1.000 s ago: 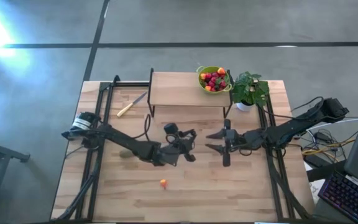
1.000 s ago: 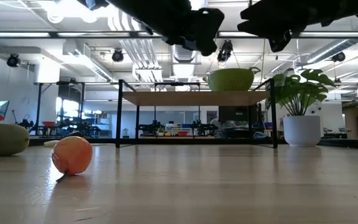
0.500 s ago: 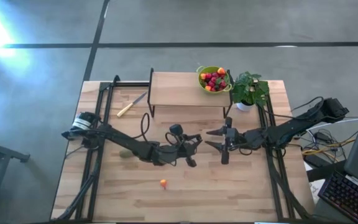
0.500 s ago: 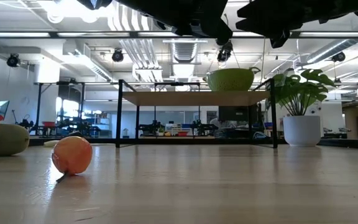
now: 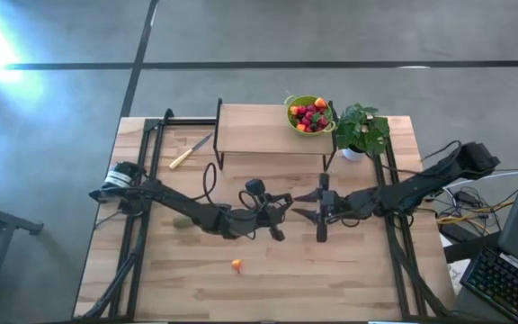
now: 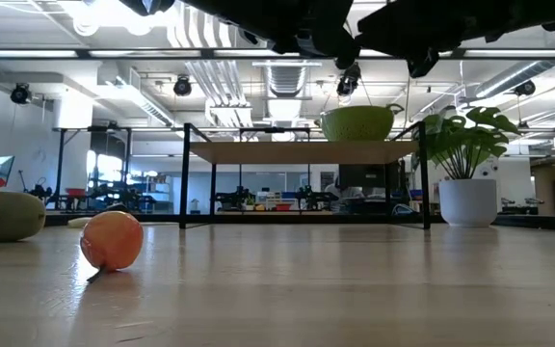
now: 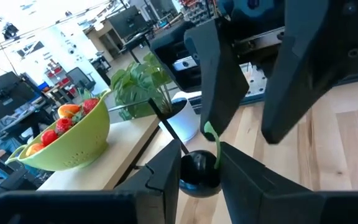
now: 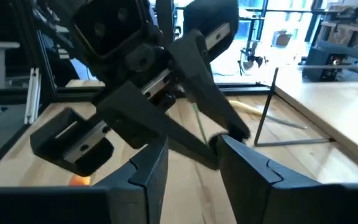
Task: Build produce basket
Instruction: Put the black cherry into the green basket
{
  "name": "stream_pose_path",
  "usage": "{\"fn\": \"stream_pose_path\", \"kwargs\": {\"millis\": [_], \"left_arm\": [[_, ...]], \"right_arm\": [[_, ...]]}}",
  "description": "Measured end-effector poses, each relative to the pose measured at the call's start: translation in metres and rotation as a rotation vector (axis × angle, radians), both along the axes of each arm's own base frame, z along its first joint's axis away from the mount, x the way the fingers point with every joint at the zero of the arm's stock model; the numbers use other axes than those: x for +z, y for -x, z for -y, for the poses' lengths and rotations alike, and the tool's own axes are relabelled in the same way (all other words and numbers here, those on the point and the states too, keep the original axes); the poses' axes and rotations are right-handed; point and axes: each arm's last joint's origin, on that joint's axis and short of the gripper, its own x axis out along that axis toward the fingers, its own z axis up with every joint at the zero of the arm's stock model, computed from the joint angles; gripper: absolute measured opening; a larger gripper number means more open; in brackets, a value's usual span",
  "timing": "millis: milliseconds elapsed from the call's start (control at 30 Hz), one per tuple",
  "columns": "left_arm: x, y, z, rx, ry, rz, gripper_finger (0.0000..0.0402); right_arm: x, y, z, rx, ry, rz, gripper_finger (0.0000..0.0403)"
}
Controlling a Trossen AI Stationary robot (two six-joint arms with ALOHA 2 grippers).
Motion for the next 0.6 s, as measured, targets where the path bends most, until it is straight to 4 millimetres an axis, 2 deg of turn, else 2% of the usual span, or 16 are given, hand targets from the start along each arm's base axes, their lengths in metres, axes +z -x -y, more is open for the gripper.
{"fn": "stream_pose_path", "kwargs": {"millis": [400, 500, 600], "left_arm": [[0.0, 0.0, 0.0, -0.005, 0.0, -0.001, 0.0102], [0.0, 0.0, 0.0, -0.006, -0.001, -0.003, 0.0102], [0.0, 0.0, 0.0, -0.006, -0.001, -0.003, 0.0102]], "right_arm": [[0.01, -0.019, -0.005, -0.044, 0.076, 0.001, 0.0109], [0.009, -0.021, -0.005, -0.073, 0.081, -0.005, 0.0089], [0.009, -0.02, -0.004, -0.089, 0.08, -0.005, 0.0049]]}}
